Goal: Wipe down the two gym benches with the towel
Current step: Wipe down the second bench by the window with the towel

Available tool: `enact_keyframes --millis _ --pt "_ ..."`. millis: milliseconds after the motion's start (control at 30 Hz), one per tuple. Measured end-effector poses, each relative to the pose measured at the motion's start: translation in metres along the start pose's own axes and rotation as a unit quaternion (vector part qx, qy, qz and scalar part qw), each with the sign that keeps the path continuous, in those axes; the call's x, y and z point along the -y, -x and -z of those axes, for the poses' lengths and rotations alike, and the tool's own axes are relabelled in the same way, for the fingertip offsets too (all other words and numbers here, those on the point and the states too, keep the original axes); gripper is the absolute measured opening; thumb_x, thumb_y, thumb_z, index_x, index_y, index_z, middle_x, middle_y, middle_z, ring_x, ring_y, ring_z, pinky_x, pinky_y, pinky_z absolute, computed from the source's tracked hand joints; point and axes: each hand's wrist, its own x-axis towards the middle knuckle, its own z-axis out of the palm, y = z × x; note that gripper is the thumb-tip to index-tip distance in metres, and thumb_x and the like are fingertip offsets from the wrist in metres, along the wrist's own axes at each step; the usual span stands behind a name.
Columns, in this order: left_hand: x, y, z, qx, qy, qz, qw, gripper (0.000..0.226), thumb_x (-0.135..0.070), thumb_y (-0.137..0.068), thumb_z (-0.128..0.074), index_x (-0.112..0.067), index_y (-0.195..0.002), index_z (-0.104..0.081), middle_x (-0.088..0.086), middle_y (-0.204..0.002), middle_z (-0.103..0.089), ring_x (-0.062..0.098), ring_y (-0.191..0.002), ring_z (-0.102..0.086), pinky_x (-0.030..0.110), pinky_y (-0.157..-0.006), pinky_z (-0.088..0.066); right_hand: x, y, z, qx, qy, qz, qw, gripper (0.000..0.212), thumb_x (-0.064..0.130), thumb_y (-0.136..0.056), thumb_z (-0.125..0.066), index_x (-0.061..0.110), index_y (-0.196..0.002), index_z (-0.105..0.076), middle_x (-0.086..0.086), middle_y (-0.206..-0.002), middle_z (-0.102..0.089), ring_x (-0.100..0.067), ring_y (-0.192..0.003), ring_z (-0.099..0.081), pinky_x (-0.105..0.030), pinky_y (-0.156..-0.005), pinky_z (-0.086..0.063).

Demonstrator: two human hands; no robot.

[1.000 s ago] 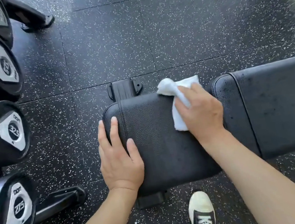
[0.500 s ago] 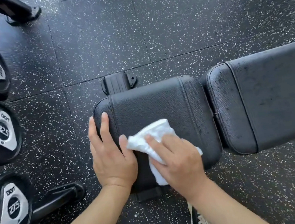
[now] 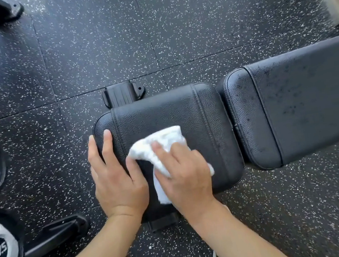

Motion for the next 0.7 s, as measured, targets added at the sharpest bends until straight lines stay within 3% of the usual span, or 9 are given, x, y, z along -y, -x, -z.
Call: enact_keyframes --millis 100,200,333,500,600,700 --pt "-0.003 0.0 0.001 0.0 -0.003 0.01 1.0 0.067 -0.039 -0.1 -0.04 -0.029 -0.164 -0.027 0.003 -0.173 -0.017 0.039 -0.148 -0.035 0.064 -0.099 -0.047 -0.023 0.072 0.025 0.055 -0.013 0.052 0.997 0.034 0.023 -0.1 -0.059 0.015 -0.131 -0.071 0.0 -0.082 -0.048 -0.02 -0.067 -0.039 -0.036 -0.055 -0.033" --pt "-0.003 0.001 0.0 -0.005 -0.001 0.007 1.0 0.066 -0.041 -0.1 -0.04 -0.029 -0.164 -0.027 0.004 -0.173 -0.017 0.039 -0.149 -0.034 0.063 -0.101 -0.047 -0.065 0.082 0.047 0.048 0.023 0.083 0.995 0.039 0.023 -0.098 -0.067 0.018 -0.137 -0.067 0.002 -0.082 -0.045 -0.015 -0.07 -0.025 -0.035 -0.056 -0.03" --pt "0.0 0.0 -0.002 -0.011 -0.004 0.009 1.0 0.066 -0.04 -0.1 -0.042 -0.029 -0.164 -0.028 0.005 -0.173 -0.018 0.04 -0.148 -0.036 0.061 -0.105 -0.046 -0.08 0.006 0.034 -0.022 0.072 0.021 0.997 0.033 0.018 -0.094 -0.065 0.021 -0.126 -0.073 -0.003 -0.08 -0.056 -0.024 -0.057 -0.042 -0.038 -0.052 -0.041" --pt "-0.002 0.0 0.0 -0.008 -0.006 0.01 1.0 0.066 -0.038 -0.099 -0.044 -0.028 -0.163 -0.03 0.006 -0.172 -0.02 0.041 -0.144 -0.039 0.06 -0.1 -0.048 -0.017 -0.105 -0.01 -0.034 0.052 -0.062 0.996 0.031 0.024 -0.084 -0.068 0.022 -0.113 -0.078 -0.005 -0.077 -0.057 -0.028 -0.059 -0.053 -0.033 -0.053 -0.035" --pt "-0.003 0.0 0.002 -0.004 0.0 0.014 1.0 0.066 -0.039 -0.099 -0.042 -0.028 -0.163 -0.03 0.006 -0.172 -0.02 0.04 -0.144 -0.039 0.06 -0.101 -0.048 0.01 -0.079 -0.013 -0.008 0.038 -0.006 0.999 0.034 0.026 -0.086 -0.066 0.022 -0.119 -0.075 -0.005 -0.083 -0.059 -0.026 -0.063 -0.05 -0.037 -0.057 -0.038" --pt "-0.006 0.001 0.004 0.003 0.006 0.016 1.0 0.067 -0.04 -0.098 -0.041 -0.029 -0.163 -0.03 0.005 -0.173 -0.019 0.04 -0.144 -0.039 0.06 -0.1 -0.048 -0.012 -0.002 0.014 0.036 0.003 0.073 0.997 0.036 0.02 -0.087 -0.072 0.019 -0.122 -0.075 -0.002 -0.078 -0.055 -0.021 -0.065 -0.042 -0.038 -0.053 -0.04"
